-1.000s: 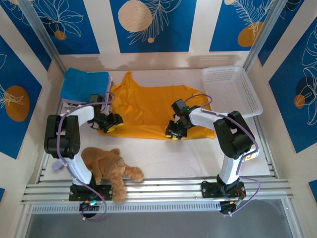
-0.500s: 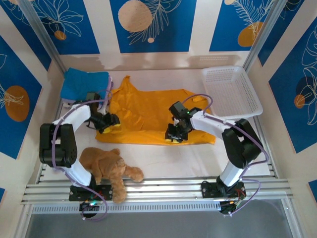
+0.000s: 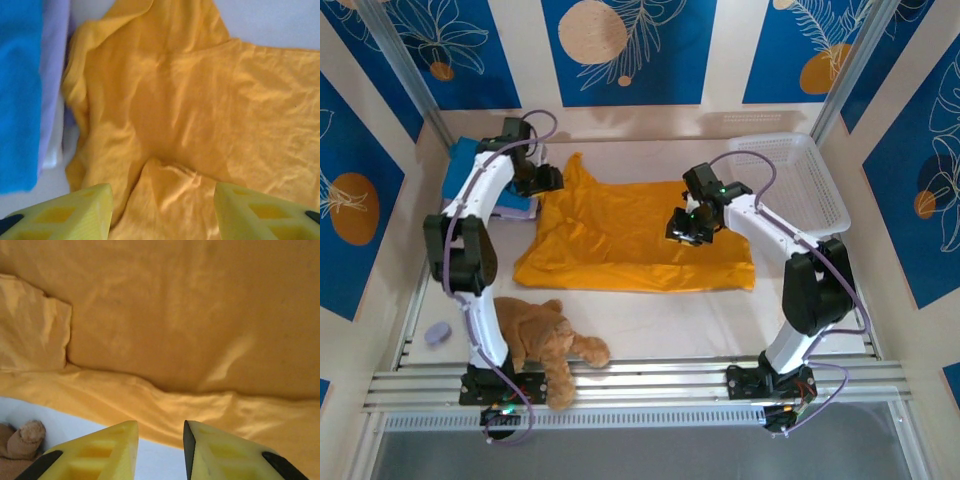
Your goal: Fold and stack the t-shirts
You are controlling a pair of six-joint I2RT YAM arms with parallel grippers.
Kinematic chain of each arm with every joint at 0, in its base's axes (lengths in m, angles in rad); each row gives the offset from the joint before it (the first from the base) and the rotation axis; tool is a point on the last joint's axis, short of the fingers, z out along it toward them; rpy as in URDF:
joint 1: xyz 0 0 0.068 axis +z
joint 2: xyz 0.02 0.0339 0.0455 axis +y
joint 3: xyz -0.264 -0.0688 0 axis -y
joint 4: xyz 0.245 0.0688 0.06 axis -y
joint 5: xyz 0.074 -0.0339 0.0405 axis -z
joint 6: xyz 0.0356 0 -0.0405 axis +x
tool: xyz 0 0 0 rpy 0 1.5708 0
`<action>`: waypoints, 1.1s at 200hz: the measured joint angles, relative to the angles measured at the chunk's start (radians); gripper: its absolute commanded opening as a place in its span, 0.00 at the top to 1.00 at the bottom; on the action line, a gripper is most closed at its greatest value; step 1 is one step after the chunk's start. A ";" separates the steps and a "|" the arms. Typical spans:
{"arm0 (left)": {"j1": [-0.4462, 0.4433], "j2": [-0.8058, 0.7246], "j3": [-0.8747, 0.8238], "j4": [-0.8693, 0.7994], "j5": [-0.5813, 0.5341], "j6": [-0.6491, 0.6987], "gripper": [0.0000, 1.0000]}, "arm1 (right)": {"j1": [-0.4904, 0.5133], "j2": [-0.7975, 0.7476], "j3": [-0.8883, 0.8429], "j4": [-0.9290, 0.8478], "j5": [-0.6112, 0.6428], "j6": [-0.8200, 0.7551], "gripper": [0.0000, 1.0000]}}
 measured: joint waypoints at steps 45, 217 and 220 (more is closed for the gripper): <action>-0.067 0.285 0.426 -0.110 -0.067 0.100 0.54 | -0.076 0.093 0.126 -0.039 0.003 -0.070 0.68; -0.048 0.605 0.639 -0.008 -0.195 0.055 0.59 | -0.177 0.245 0.315 -0.115 -0.069 -0.151 0.68; -0.048 0.606 0.639 -0.006 -0.199 0.055 0.59 | -0.177 0.245 0.315 -0.116 -0.069 -0.151 0.68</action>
